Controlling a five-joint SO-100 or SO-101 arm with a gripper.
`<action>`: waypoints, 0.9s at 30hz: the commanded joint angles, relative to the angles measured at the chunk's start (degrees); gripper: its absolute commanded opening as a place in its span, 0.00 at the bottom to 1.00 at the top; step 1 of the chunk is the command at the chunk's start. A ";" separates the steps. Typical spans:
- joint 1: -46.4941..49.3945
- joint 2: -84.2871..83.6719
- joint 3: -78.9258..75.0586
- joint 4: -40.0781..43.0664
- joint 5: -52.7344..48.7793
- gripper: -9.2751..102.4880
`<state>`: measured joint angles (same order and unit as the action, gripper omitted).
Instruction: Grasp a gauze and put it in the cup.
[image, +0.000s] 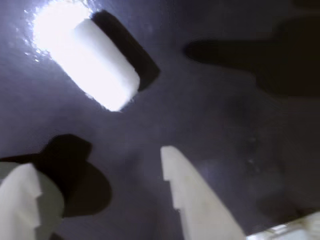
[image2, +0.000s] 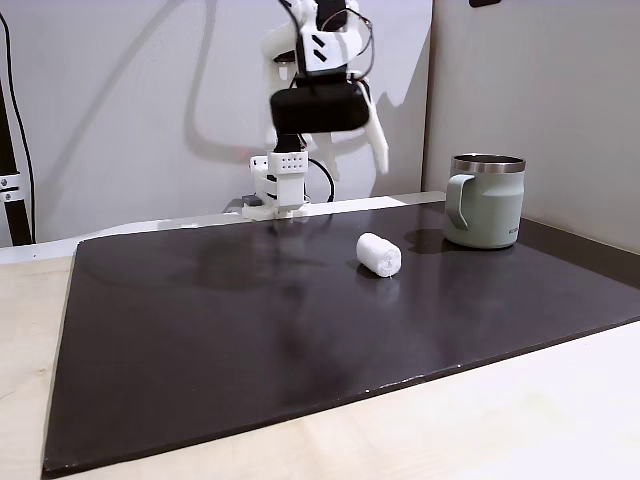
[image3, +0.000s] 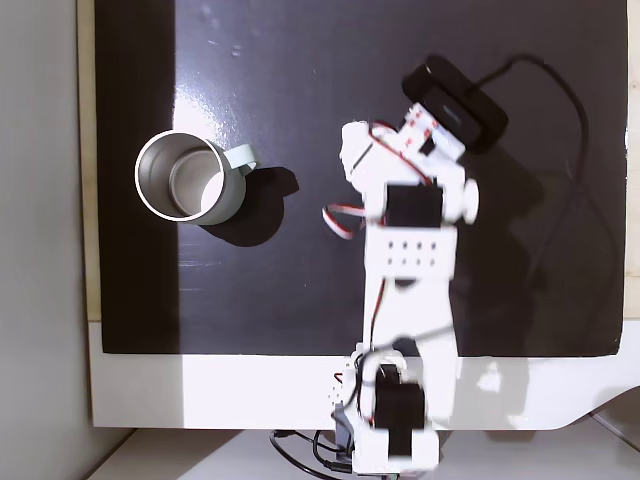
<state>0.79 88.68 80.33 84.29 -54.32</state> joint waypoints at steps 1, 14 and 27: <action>-1.93 -7.21 -12.22 7.38 -3.43 0.34; -4.31 -29.18 -34.89 17.93 -5.36 0.35; -3.52 -44.65 -47.02 18.02 -5.19 0.33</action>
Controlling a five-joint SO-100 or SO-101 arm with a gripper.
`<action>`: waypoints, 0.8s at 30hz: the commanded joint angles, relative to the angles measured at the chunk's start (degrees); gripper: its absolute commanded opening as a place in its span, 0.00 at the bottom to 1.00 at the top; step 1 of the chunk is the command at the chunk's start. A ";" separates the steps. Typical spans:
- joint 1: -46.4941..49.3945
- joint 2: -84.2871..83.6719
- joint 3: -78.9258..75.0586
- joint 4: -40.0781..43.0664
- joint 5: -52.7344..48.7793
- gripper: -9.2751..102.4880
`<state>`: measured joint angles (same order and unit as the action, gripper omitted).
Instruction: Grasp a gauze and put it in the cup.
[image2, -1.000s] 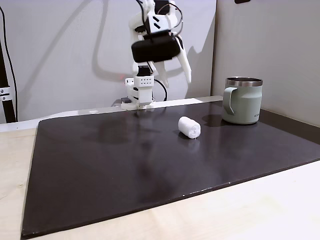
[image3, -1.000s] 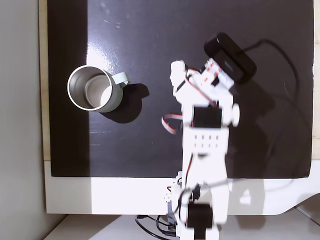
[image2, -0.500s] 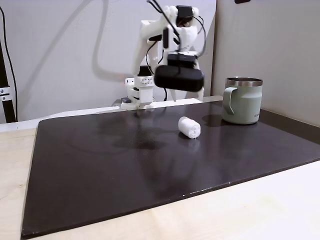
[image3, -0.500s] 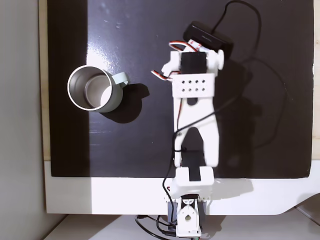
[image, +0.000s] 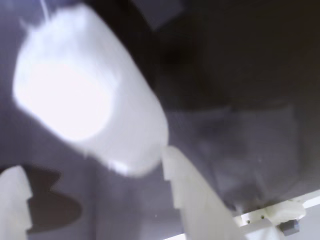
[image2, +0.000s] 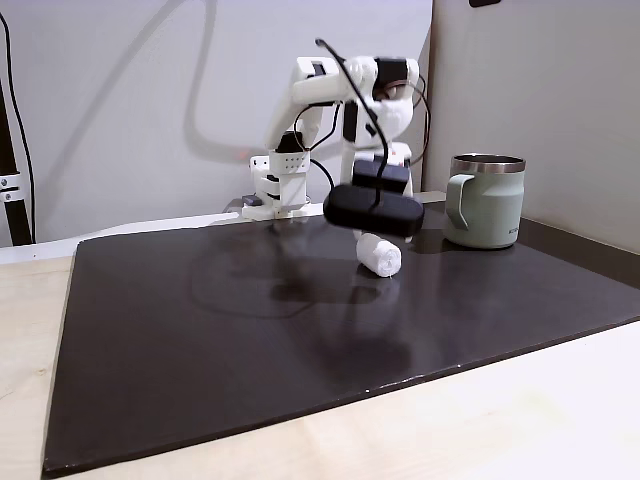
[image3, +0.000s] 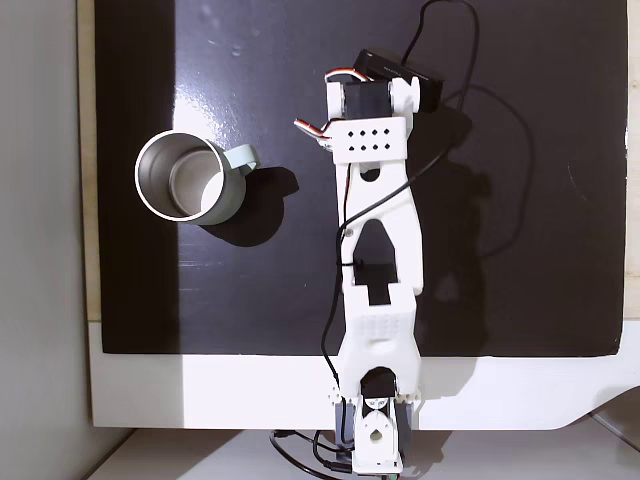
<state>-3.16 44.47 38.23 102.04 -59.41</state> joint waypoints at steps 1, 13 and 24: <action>0.44 -1.41 -5.71 0.26 -0.09 0.33; -0.18 -6.68 -8.61 0.35 0.26 0.26; 0.62 -2.20 -8.44 0.97 0.53 0.09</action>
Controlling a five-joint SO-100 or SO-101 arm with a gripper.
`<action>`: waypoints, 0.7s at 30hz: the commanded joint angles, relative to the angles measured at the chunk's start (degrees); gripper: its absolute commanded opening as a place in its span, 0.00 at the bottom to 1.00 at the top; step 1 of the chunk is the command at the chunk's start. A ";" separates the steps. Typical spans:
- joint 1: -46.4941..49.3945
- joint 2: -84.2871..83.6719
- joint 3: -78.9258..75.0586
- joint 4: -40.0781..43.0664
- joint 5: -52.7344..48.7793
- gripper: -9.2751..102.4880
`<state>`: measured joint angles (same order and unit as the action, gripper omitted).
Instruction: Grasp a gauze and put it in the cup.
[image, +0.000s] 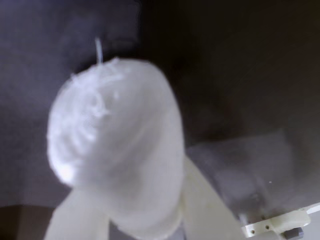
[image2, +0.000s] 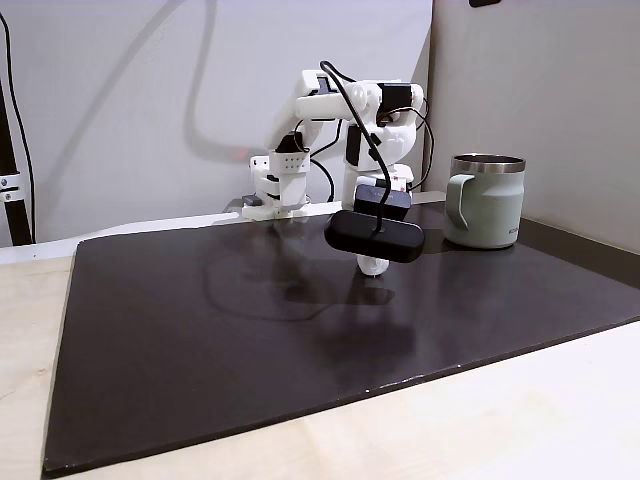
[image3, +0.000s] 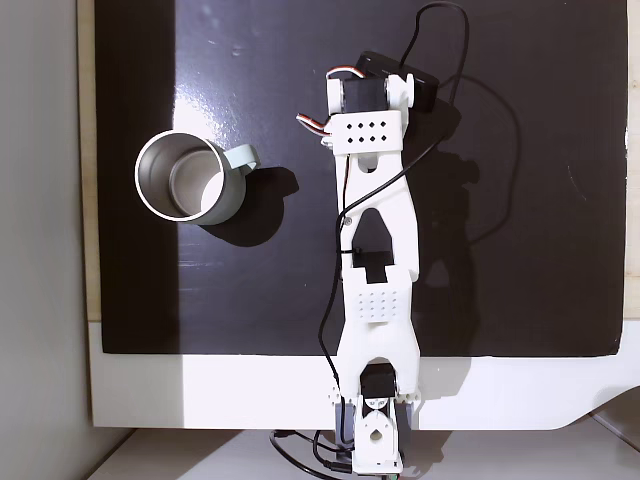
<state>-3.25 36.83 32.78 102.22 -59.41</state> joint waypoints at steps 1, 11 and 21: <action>0.70 7.21 -2.37 0.88 0.62 0.09; -1.67 29.18 5.80 0.97 1.14 0.08; -5.10 44.74 11.43 1.05 1.49 0.09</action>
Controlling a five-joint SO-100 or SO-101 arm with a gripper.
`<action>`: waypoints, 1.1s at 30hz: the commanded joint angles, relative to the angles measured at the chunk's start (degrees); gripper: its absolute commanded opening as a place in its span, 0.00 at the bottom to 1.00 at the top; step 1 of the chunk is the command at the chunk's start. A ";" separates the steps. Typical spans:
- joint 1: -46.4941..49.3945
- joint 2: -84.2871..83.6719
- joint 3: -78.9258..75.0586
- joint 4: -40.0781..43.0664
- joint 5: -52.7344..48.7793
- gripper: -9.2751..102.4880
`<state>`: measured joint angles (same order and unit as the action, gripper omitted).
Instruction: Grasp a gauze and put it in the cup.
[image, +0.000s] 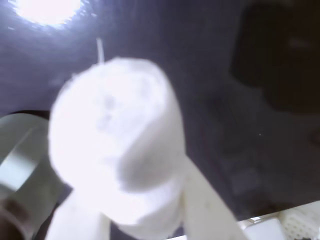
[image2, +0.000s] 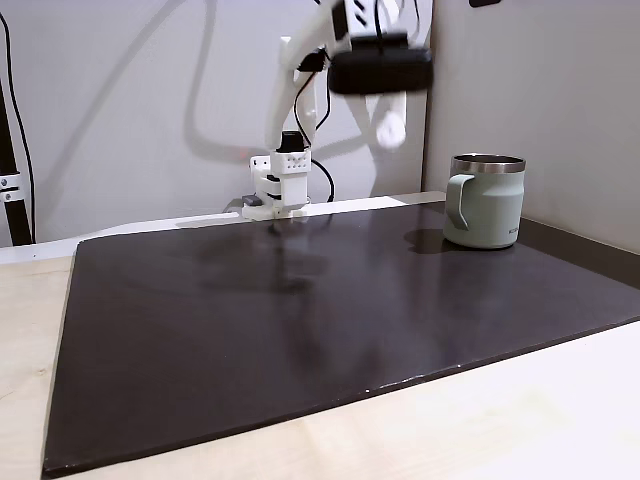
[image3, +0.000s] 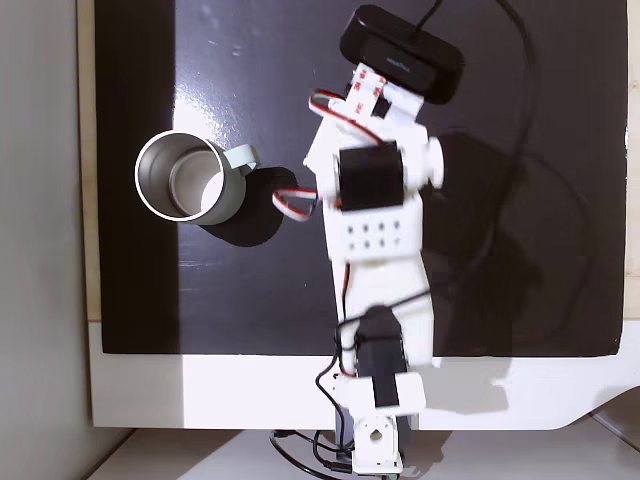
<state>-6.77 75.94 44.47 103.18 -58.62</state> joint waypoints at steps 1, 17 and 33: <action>-2.29 5.98 -0.44 0.09 1.32 0.09; -23.82 -4.57 -12.13 0.00 23.99 0.08; -37.09 -18.37 -24.17 0.00 34.80 0.08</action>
<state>-43.59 56.78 23.73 103.18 -24.26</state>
